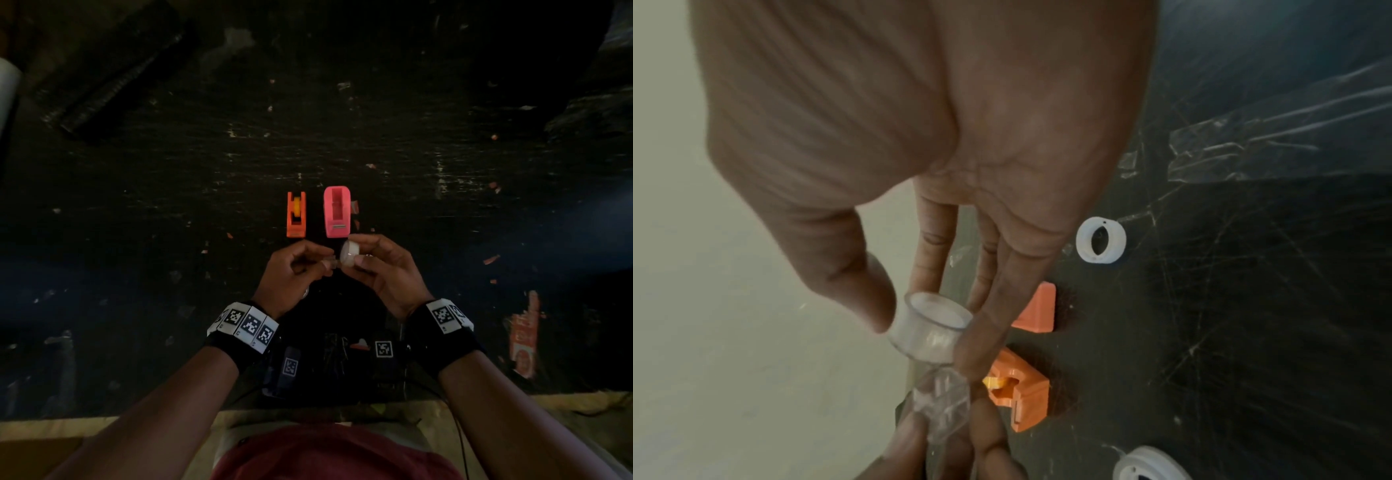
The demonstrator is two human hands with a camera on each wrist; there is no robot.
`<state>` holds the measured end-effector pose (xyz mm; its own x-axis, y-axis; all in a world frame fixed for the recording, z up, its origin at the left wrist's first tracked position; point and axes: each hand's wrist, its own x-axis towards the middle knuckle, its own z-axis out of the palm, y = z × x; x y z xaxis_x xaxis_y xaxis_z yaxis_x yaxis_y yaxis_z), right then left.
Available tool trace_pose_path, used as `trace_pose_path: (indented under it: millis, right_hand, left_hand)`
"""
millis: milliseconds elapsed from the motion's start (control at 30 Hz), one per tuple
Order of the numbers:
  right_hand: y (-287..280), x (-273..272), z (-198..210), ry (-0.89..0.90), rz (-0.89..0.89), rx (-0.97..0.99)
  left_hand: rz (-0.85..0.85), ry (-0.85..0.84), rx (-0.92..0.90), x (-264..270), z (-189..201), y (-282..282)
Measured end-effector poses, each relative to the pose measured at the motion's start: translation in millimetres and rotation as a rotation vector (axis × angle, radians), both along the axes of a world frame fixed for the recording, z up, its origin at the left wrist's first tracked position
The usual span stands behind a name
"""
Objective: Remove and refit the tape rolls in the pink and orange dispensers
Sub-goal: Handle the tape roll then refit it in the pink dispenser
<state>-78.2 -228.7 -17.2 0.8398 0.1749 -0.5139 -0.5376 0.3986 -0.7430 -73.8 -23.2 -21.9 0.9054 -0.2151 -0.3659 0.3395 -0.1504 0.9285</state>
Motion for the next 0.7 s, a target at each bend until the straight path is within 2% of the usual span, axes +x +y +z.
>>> trace_pose_path:
  millis: [267,700]
  right_hand:
    - [-2.7,4.1,8.3,0.152,-0.118,0.127]
    - [2.2,5.9,10.6,0.195,-0.164,0.204]
  left_hand:
    - [0.039,-0.033,-0.018,3.7,1.8,-0.6]
    - [0.063,-0.053,0.008,4.2,3.4,2.7]
